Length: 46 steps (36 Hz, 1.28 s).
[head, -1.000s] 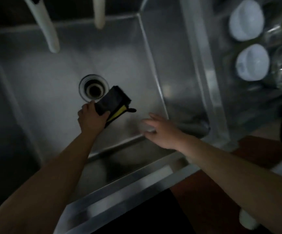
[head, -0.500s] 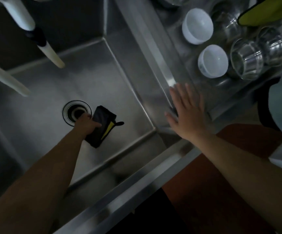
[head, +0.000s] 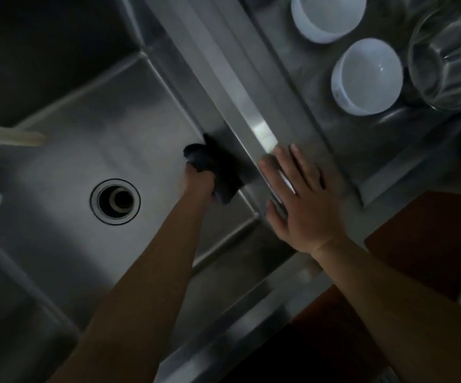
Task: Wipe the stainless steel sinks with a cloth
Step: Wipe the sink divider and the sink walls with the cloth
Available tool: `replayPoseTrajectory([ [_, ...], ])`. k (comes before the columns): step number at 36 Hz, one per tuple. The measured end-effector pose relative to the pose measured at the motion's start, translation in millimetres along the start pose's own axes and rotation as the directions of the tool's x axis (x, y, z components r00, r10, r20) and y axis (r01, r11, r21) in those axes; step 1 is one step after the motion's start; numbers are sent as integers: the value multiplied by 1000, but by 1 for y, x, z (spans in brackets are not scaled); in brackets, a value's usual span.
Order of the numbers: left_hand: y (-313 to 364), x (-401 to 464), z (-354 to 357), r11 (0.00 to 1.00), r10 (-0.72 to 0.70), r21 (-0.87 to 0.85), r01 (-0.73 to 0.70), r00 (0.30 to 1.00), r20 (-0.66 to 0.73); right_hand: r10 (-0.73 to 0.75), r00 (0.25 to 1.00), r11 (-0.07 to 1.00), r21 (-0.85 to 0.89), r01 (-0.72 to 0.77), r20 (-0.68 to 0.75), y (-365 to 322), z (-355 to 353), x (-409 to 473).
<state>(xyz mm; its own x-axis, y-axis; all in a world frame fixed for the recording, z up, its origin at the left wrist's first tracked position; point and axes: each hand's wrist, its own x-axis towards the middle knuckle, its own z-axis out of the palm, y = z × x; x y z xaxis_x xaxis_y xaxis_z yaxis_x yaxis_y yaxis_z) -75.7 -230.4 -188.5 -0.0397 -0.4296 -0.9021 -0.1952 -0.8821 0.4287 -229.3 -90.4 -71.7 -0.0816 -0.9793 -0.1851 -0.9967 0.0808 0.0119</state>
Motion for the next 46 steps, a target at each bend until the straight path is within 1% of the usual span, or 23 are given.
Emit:
replayPoseTrajectory([
  [2, 10, 4, 20, 1000, 7, 26, -7, 1000, -12, 1, 1000, 1000, -5, -1, 3, -1, 0, 1],
  [4, 16, 5, 29, 996, 15, 84, -10, 998, -61, -13, 1000, 1000, -5, 13, -8, -1, -1, 1],
  [5, 18, 4, 30, 997, 6, 74, -1, 997, -73, -21, 1000, 1000, -3, 21, -18, -2, -1, 0],
  [7, 22, -3, 30, 999, -33, 23, 34, 998, -44, -25, 999, 1000, 0, 25, -32, -2, -3, 0],
  [9, 28, -14, 29, 994, -72, -84, 69, 997, -37, -26, 999, 1000, 4, 26, -27, -2, -4, 0],
  [10, 32, -21, 28, 990, -65, -130, 59, 997, -40, -28, 999, 1000, 11, 28, -28, -2, -5, 0],
  [14, 55, -53, 19, 972, 42, -231, -46, 999, -22, -27, 998, 999, 27, 28, -49, -3, -6, 1],
  [16, 71, -69, 12, 957, 100, -272, -102, 995, -21, -34, 999, 999, 28, 35, -33, -1, -5, 2],
  [20, 116, -87, -5, 910, 275, -291, -296, 955, -110, -45, 999, 999, 11, 45, -20, -1, -3, 1],
  [22, 143, -88, -14, 889, 368, -226, -398, 915, -167, -46, 998, 999, 23, 47, -38, -2, -3, 0],
  [25, 181, -82, -22, 851, 509, 1, -524, 825, -246, -48, 996, 998, 29, 50, -72, -1, -4, 0],
  [27, 199, -77, -22, 775, 630, 173, -607, 725, -279, -53, 996, 998, 31, 55, -78, -1, -4, 0],
  [29, 213, -72, -18, 665, 741, 390, -637, 627, -241, -54, 995, 998, 31, 57, -83, -1, -3, -1],
  [31, 219, -65, -12, 560, 794, 574, -598, 586, -163, -53, 995, 998, 30, 56, -85, -1, -3, -1],
  [32, 219, -62, -9, 533, 798, 623, -572, 584, -147, -51, 995, 998, 31, 54, -88, -1, -2, -1],
  [34, 215, -60, -6, 506, 801, 669, -544, 584, -130, -53, 995, 998, 32, 56, -89, -1, -2, -1],
  [39, 191, -71, -3, 444, 810, 721, -533, 583, -68, -53, 995, 998, 38, 56, -79, -1, -1, -2],
  [43, 159, -89, 4, 391, 796, 757, -524, 605, 8, -54, 996, 996, 63, 59, -73, -3, -1, -3],
  [46, 131, -104, 7, 393, 771, 755, -525, 636, 41, -51, 998, 995, 80, 54, -30, -5, -3, -3],
])
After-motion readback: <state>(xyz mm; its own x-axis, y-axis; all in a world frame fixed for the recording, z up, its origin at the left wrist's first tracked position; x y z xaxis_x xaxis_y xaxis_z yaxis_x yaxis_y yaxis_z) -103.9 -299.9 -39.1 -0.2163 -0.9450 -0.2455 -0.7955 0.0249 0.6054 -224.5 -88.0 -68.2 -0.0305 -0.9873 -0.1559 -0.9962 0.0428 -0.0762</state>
